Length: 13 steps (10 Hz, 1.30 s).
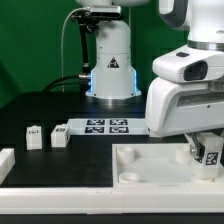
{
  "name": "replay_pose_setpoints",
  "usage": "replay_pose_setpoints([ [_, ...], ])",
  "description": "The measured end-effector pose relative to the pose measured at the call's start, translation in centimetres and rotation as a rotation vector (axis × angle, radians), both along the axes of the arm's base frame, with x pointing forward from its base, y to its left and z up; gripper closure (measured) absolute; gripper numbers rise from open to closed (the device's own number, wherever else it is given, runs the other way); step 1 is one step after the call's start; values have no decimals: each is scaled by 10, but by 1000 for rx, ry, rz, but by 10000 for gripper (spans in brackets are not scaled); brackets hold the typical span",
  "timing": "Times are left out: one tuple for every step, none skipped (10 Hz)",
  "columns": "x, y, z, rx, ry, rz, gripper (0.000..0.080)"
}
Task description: Assemble one leg
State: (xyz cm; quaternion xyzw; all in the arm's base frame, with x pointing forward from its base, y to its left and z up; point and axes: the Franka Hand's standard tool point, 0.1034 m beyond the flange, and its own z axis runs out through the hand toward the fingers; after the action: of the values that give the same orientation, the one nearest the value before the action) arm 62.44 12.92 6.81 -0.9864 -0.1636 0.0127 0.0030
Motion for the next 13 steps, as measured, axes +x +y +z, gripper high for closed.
replay_pose_setpoints([
  [0, 0, 0, -2, 0, -102, 505],
  [2, 0, 1, -6, -12, -289, 505],
  [3, -1, 2, -12, -15, -476, 505],
  [2, -2, 0, -15, -12, -620, 505],
  [2, -2, -1, -22, -15, -787, 505],
  [2, -2, -1, -38, -27, -984, 505],
  [2, -4, -2, -47, -36, -1042, 505],
  [3, -6, -3, -48, -37, -1173, 505],
  [3, -6, -2, -48, -37, -1258, 505],
  [3, -6, -2, -48, -37, -1286, 505],
  [3, -6, -2, -48, -37, -1275, 493],
  [3, -5, -2, -40, -43, -1225, 493],
  [3, -4, -2, -24, -56, -1188, 309],
])
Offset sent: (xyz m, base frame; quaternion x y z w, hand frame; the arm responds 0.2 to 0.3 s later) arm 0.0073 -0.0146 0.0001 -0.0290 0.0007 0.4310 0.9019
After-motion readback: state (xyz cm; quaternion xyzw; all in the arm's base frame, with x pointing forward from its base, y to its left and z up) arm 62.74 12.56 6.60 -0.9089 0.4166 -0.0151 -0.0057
